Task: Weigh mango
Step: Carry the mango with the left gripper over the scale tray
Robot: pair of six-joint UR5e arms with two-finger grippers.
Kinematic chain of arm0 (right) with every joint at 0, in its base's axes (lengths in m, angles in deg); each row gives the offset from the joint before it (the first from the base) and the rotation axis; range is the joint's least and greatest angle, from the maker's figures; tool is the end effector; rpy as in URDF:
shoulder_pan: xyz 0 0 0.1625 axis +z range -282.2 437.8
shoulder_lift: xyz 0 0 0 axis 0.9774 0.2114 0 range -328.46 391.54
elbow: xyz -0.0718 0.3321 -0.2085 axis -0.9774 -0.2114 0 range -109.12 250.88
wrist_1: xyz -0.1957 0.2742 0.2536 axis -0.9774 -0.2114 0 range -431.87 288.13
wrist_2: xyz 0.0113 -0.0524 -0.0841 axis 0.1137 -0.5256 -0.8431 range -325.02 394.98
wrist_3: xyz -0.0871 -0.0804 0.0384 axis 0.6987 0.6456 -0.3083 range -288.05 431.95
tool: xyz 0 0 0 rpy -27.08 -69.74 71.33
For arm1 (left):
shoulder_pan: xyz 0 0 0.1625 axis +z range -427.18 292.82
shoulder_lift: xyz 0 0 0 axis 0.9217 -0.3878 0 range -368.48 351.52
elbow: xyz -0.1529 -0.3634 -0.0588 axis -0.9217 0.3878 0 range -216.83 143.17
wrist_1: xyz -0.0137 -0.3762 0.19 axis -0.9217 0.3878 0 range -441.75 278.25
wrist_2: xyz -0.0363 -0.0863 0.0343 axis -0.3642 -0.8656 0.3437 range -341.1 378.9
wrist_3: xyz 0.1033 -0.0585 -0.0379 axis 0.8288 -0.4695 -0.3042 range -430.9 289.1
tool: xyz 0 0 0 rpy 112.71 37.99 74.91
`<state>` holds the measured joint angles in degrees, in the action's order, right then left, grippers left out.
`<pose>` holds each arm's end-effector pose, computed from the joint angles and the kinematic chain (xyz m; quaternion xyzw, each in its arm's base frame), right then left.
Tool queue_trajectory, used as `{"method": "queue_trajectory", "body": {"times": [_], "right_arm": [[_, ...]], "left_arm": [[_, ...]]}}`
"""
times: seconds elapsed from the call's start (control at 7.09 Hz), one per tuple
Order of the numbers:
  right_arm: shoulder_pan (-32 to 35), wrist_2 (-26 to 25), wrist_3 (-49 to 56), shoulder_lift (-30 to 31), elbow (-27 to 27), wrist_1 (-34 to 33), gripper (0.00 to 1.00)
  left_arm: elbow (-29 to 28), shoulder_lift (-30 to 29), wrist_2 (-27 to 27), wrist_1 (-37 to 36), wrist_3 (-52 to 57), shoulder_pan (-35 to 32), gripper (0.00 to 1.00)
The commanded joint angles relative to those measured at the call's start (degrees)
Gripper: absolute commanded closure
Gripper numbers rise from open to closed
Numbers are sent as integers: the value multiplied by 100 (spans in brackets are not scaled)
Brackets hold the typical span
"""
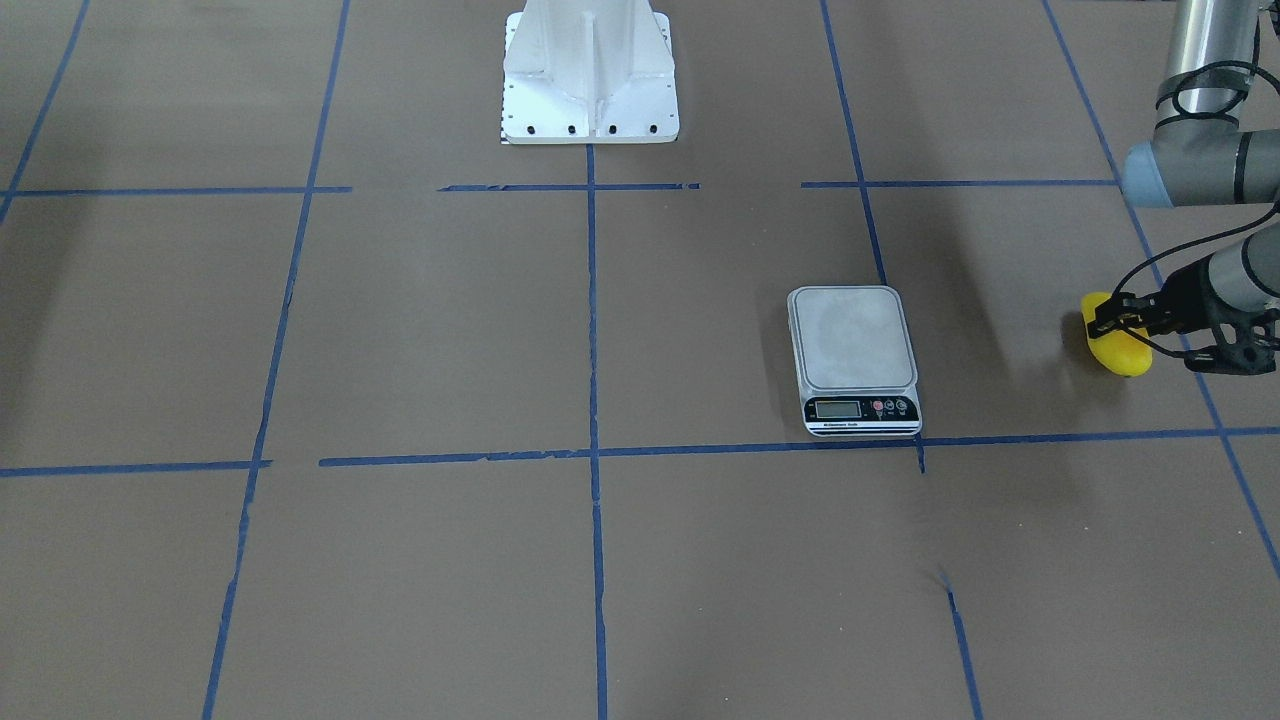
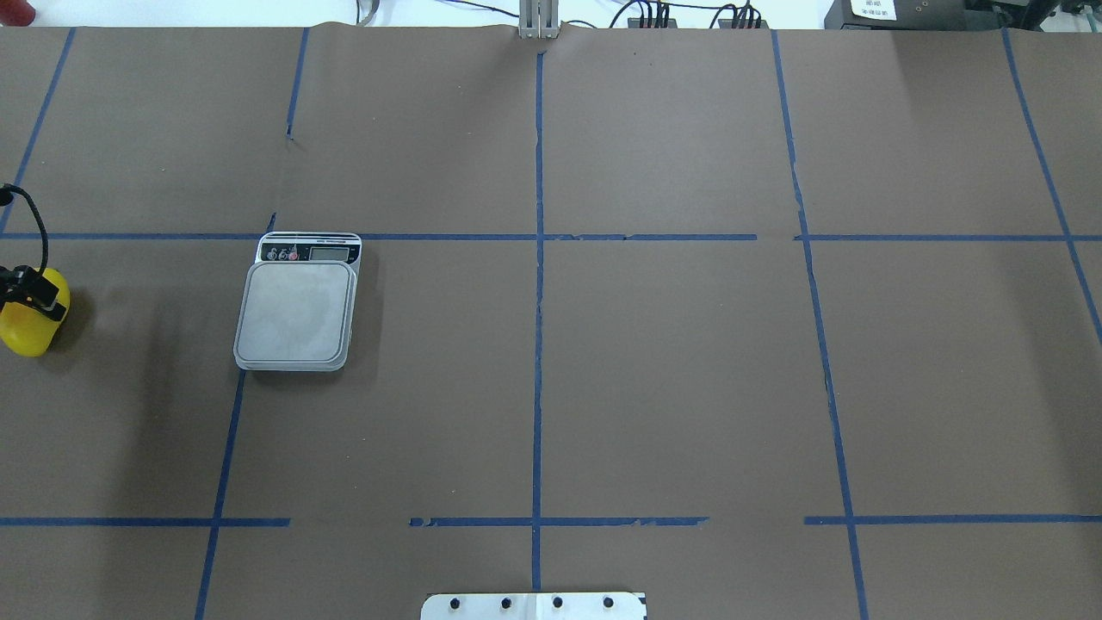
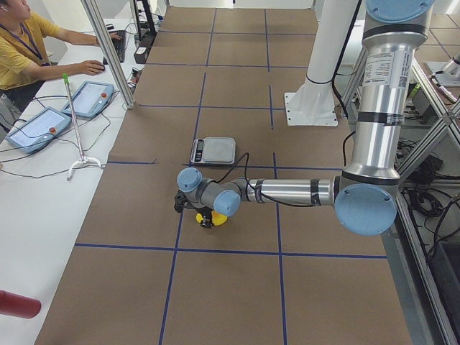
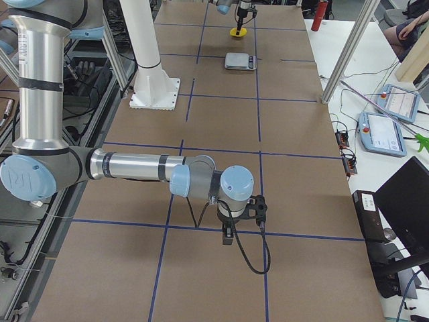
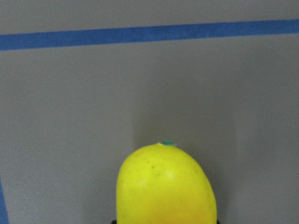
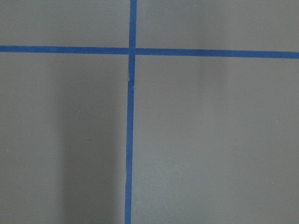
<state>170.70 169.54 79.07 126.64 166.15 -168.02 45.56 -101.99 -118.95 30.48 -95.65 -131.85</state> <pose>0.0688 -0.4516 0.6571 -0.0150 -0.3814 -0.0143 0.9242 0.1959 -0.5094 0.6374 -0.0390 0.4238 0.0684 0.9023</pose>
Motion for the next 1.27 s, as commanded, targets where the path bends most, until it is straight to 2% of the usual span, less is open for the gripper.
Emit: {"method": "queue_trajectory", "body": {"times": [0.0,0.28,0.56,0.85,1.13], "right_arm": [[0,0,0,-9,0,0,0],[0,0,0,-9,0,0,0],[0,0,0,-9,0,0,0],[0,0,0,-9,0,0,0],[0,0,0,0,0,0,0]], "left_arm": [[905,-123,30,-628,-404,24,100],[1400,-710,39,-1350,-993,251,100],[1446,-1273,48,-1362,-2064,839,100],[1376,-1468,248,-1353,-2427,1506,100],[1314,-1548,365,-1318,-2491,1589,100]]}}
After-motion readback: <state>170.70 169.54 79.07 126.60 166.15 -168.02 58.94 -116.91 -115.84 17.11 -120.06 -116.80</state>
